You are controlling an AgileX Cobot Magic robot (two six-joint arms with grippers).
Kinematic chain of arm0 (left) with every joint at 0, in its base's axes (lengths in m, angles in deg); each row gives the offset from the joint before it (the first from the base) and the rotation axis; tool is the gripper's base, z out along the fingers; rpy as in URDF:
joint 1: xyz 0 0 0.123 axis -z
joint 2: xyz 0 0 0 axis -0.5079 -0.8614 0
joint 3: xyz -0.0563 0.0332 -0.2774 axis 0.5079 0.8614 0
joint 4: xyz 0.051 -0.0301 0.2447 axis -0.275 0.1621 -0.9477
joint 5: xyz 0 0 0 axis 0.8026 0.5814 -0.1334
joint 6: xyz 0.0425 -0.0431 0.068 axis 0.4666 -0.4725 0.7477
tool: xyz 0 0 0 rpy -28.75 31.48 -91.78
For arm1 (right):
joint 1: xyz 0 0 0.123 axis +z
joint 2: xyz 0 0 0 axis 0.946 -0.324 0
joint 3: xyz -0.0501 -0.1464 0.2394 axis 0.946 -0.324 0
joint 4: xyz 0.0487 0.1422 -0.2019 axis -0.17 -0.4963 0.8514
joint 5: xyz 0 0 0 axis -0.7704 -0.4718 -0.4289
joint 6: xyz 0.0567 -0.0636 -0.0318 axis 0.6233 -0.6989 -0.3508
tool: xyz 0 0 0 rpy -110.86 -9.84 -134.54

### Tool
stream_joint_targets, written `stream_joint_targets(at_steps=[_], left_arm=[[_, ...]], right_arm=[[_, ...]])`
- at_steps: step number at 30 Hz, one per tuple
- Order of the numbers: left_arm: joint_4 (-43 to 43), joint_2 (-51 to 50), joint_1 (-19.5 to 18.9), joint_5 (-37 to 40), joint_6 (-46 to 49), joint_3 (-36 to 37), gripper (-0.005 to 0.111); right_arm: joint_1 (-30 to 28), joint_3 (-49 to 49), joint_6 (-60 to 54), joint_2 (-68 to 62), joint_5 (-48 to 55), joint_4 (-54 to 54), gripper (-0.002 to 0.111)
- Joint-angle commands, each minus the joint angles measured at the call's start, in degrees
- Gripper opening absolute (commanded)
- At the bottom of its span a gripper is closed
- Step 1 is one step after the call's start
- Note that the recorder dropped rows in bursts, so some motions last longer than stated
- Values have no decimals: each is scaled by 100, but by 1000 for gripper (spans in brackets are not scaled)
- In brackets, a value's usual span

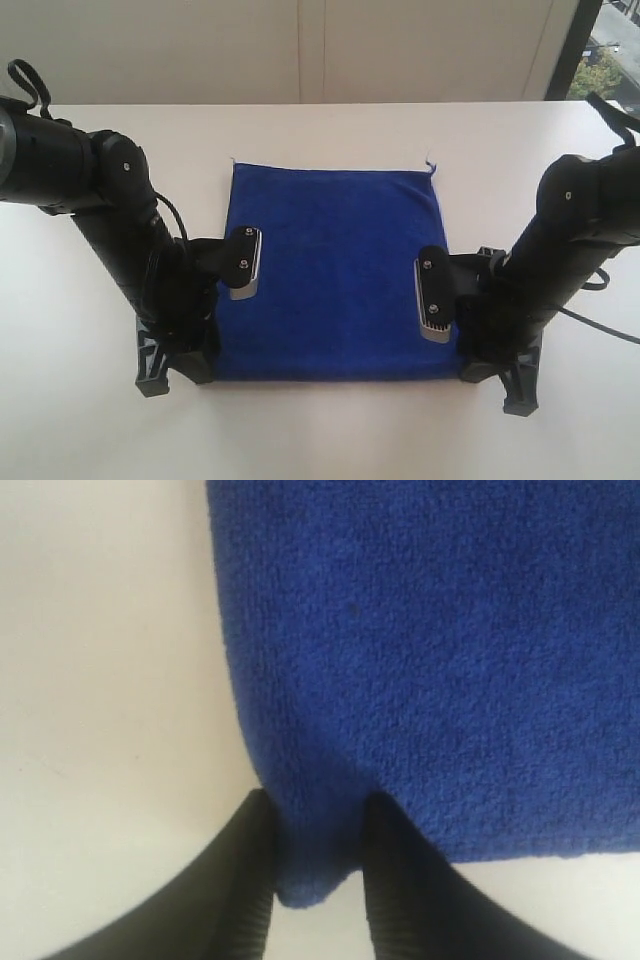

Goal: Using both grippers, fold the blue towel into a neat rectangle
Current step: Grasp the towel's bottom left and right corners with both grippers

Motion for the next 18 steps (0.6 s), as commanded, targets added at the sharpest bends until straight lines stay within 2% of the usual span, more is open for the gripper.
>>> stream_joint_targets(at_steps=[1,4,8,11,18], left_arm=[[64,20,16,248,11,42,27],[64,17,16,303,22,42,30],[64,17,16,308,22,42,46],[64,17,16,308,22,42,52],[64,-196,16,307,22,42,52]], right_arm=[[-3,-19,-51,-19,50,-37,26],[-3,-19,-51,-19,50,-37,26],[-3,-19,-51,-19,50,-37,26],[-3,-19,-51,-19,50,-37,26],[-3,-19,-51,-19,50,-37,26]])
